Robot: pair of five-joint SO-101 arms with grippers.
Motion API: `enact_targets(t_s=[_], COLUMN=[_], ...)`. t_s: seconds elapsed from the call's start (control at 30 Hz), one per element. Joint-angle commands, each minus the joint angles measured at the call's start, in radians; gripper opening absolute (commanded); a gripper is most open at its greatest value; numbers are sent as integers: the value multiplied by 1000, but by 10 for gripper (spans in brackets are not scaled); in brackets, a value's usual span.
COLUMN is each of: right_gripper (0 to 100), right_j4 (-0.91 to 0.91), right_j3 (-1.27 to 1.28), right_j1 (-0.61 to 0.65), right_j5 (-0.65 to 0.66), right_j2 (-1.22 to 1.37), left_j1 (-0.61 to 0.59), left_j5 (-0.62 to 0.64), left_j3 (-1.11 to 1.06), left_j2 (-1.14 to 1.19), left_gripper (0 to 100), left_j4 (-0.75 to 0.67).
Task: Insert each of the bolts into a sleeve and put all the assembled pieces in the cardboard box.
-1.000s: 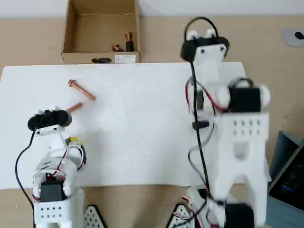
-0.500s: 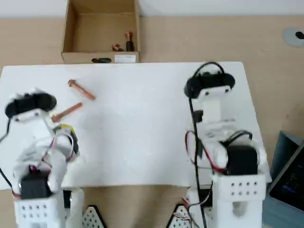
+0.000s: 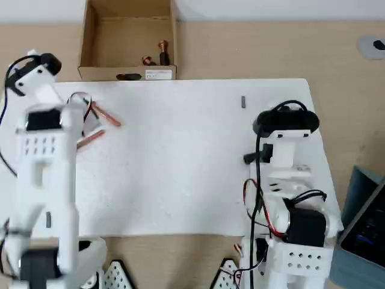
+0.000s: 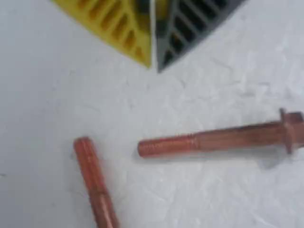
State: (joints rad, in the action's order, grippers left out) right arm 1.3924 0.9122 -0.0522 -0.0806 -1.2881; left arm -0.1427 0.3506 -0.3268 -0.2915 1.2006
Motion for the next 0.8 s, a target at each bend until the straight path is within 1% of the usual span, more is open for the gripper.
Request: enact_targets(t_s=[0.0,0.23,0.4,0.6,0.77], right_gripper=[9,9,9,9,9], right_j4=[-25,-23,-21,-21,-23], right_j3=[1,2,2,4,18], right_j1=[-15,-62,-62,-61,-56], right_j5=[-9,-9,-9,-9,-9], right_j2=[-31,-47,-47,-44,-42], left_j1=[2,-5,-9,-15,-20], left_j5=[40,91,98,157,167], left_j3=[166,347,431,520,569], left_j2=[157,387,507,608,674], left_gripper=[2,2,5,88,88], left_j4=[-12,-11,-11,-11,-15])
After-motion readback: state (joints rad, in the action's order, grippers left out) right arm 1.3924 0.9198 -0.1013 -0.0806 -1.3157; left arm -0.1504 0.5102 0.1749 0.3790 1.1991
